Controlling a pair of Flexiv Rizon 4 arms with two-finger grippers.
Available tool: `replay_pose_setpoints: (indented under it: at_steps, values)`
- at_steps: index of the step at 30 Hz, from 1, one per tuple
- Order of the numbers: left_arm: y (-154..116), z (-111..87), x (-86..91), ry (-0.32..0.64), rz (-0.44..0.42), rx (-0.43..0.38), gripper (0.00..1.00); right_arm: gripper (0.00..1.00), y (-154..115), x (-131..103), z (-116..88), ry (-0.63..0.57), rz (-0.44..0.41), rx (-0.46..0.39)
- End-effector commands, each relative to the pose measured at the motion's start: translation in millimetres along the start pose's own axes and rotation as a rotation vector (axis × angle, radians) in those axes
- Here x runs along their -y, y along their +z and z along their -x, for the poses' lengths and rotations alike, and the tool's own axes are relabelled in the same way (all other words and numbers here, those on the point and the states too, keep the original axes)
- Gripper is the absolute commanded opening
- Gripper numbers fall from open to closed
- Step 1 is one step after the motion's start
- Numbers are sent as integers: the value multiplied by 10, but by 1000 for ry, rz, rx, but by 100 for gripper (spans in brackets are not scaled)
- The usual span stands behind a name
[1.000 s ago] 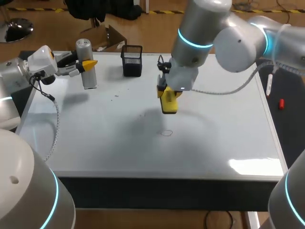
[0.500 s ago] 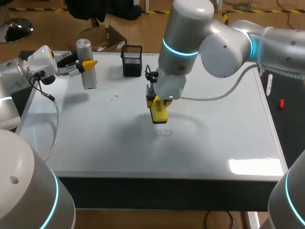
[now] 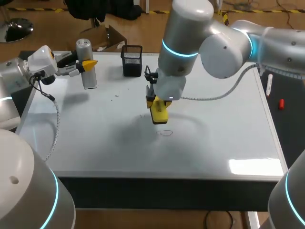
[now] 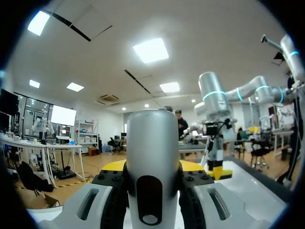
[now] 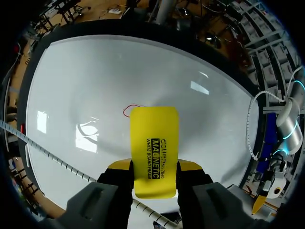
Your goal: Pick up the inspection probe, press it on each red-marked spot on the whiteboard one by one, put down the probe, pick up the eraser, and wipe off all the red marks.
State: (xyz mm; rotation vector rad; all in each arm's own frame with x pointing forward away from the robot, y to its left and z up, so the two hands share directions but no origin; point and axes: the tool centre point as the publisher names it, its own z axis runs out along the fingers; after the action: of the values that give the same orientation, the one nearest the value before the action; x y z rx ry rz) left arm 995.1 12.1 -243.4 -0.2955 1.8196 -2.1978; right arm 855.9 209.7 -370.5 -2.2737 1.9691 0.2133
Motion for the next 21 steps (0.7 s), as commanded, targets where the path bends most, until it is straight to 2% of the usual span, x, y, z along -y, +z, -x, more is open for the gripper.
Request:
replay_pose_setpoints:
  at_steps: [1, 6, 15, 21]
  values:
    - [0, -6, 9, 2, -1, 2, 0, 0, -12, 28, 28, -11, 7, -7]
    - [0, -6, 9, 2, -1, 2, 0, 0, 115, -87, 179, -34, 24, -6]
    - [0, -6, 9, 2, -1, 2, 0, 0, 420, -469, 360, -58, 67, 30]
    - [0, -6, 9, 2, -1, 2, 0, 0, 510, -605, 391, -63, 75, 36]
